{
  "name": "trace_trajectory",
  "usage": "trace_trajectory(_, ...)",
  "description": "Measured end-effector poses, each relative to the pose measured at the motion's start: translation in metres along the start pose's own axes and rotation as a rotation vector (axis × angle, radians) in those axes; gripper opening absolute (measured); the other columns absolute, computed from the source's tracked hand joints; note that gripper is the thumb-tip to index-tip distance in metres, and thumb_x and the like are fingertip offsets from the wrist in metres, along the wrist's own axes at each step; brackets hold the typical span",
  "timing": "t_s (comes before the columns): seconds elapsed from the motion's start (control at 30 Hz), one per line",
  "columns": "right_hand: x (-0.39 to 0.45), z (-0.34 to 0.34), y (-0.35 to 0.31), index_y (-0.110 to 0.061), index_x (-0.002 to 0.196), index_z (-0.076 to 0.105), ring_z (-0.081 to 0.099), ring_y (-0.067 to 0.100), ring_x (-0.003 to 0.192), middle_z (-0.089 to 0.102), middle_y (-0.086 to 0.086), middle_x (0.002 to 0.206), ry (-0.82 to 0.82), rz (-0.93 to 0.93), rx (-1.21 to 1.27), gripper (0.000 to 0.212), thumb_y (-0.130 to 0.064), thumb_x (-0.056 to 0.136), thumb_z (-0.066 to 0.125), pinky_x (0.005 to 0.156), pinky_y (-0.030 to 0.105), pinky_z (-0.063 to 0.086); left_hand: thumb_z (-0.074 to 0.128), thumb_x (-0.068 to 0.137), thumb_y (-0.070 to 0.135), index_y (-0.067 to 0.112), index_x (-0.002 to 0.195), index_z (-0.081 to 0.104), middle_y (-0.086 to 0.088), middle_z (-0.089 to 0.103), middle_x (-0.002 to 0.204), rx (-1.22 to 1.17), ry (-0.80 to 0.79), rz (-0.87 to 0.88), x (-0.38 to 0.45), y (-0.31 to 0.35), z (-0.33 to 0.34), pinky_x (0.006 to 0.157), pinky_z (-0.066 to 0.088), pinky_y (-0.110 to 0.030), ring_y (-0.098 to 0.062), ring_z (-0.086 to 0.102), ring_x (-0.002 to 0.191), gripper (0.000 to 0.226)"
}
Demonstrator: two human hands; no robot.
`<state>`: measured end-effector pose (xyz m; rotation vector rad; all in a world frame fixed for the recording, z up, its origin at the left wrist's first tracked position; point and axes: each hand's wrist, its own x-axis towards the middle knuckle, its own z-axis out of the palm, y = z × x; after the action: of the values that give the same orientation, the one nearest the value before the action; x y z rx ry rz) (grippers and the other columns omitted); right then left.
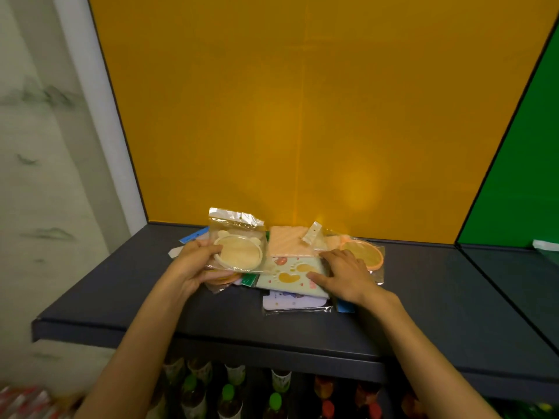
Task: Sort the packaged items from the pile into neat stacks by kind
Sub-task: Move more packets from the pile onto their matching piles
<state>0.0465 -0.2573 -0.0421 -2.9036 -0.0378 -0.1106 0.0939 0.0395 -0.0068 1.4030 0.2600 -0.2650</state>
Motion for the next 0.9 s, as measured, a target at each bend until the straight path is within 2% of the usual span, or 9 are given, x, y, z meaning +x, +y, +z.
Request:
trace_trajectory(0.1, 0.002, -0.007, -0.007, -0.021, 0.14, 0.045, 0.032, 0.029, 0.131, 0.045, 0.006, 0.138, -0.034, 0.047, -0.027, 0.072, -0.067, 0.085, 0.053, 0.103, 0.047, 0.03, 0.056, 0.098, 0.005, 0.005, 0.117, 0.051, -0.018, 0.057, 0.11, -0.023, 0.021, -0.022, -0.011, -0.002, -0.008, 0.056, 0.059, -0.048, -0.039, 0.062, 0.104, 0.02)
trace_trajectory(0.2, 0.006, -0.009, -0.015, -0.023, 0.122, 0.058, 0.036, 0.03, 0.125, 0.052, 0.005, 0.125, -0.085, 0.128, 0.021, 0.069, -0.068, 0.072, 0.069, 0.098, 0.044, 0.033, 0.056, 0.098, 0.005, 0.004, 0.118, 0.052, -0.019, 0.057, 0.115, -0.041, 0.028, -0.017, -0.017, -0.004, -0.013, 0.056, 0.06, -0.048, -0.036, 0.062, 0.101, 0.021)
trace_trajectory(0.27, 0.006, -0.009, -0.016, -0.025, 0.096, 0.064, 0.05, 0.025, 0.114, 0.064, 0.001, 0.109, -0.087, 0.158, 0.211, 0.052, -0.062, 0.062, 0.08, 0.092, 0.044, 0.044, 0.056, 0.097, 0.005, 0.004, 0.119, 0.053, -0.02, 0.056, 0.121, -0.065, 0.031, -0.004, -0.02, -0.005, -0.015, 0.057, 0.06, -0.048, -0.037, 0.061, 0.106, 0.022)
trace_trajectory(0.33, 0.002, -0.01, -0.017, -0.022, 0.082, 0.063, 0.067, 0.017, 0.093, 0.072, -0.003, 0.093, -0.103, 0.185, 0.471, 0.041, -0.047, 0.061, 0.089, 0.075, 0.036, 0.057, 0.055, 0.098, 0.005, 0.006, 0.12, 0.053, -0.019, 0.056, 0.124, -0.083, 0.02, 0.007, -0.022, -0.006, -0.017, 0.057, 0.061, -0.048, -0.038, 0.061, 0.109, 0.022)
trace_trajectory(0.4, -0.003, -0.014, -0.02, -0.015, 0.082, 0.064, 0.07, 0.011, 0.075, 0.074, -0.002, 0.084, -0.126, 0.206, 0.632, 0.033, -0.033, 0.067, 0.089, 0.056, 0.024, 0.054, 0.055, 0.098, 0.005, 0.007, 0.12, 0.054, -0.019, 0.056, 0.126, -0.108, -0.004, 0.015, -0.025, -0.005, -0.019, 0.059, 0.06, -0.049, -0.037, 0.062, 0.107, 0.022)
trace_trajectory(0.5, -0.01, -0.018, -0.026, -0.004, 0.089, 0.067, 0.068, 0.016, 0.067, 0.076, 0.009, 0.087, -0.148, 0.313, 0.815, 0.025, -0.023, 0.079, 0.081, 0.045, 0.019, 0.047, 0.056, 0.098, 0.008, 0.007, 0.131, 0.052, -0.017, 0.055, 0.129, -0.169, -0.022, 0.023, -0.027, -0.006, -0.02, 0.058, 0.062, -0.044, -0.034, 0.064, 0.099, 0.033)
trace_trajectory(0.6, -0.018, -0.02, -0.03, -0.002, 0.096, 0.065, 0.073, 0.018, 0.075, 0.077, 0.012, 0.091, -0.187, 0.442, 1.078, 0.017, -0.014, 0.087, 0.072, 0.045, 0.019, 0.051, 0.059, 0.096, 0.006, 0.006, 0.136, 0.05, -0.017, 0.055, 0.132, -0.171, -0.049, 0.047, -0.027, -0.007, -0.021, 0.06, 0.063, -0.04, -0.035, 0.064, 0.105, 0.041)
trace_trajectory(0.73, -0.03, -0.022, -0.028, -0.007, 0.096, 0.061, 0.07, 0.025, 0.09, 0.075, 0.011, 0.095, -0.152, 0.525, 1.241, 0.007, -0.008, 0.091, 0.066, 0.046, 0.019, 0.053, 0.064, 0.09, -0.003, 0.005, 0.129, 0.055, -0.014, 0.061, 0.122, -0.158, -0.115, 0.111, -0.027, -0.008, -0.017, 0.063, 0.063, -0.037, -0.032, 0.065, 0.106, 0.041)
trace_trajectory(0.9, -0.049, -0.029, -0.01, -0.008, 0.105, 0.062, 0.067, 0.02, 0.081, 0.076, 0.008, 0.089, -0.075, 0.589, 1.397, 0.018, -0.011, 0.088, 0.07, 0.046, 0.021, 0.053, 0.066, 0.088, -0.002, 0.006, 0.129, 0.055, -0.016, 0.065, 0.123, -0.245, -0.184, 0.171, -0.025, -0.007, 0.002, 0.069, 0.063, -0.039, -0.026, 0.074, 0.09, 0.043)
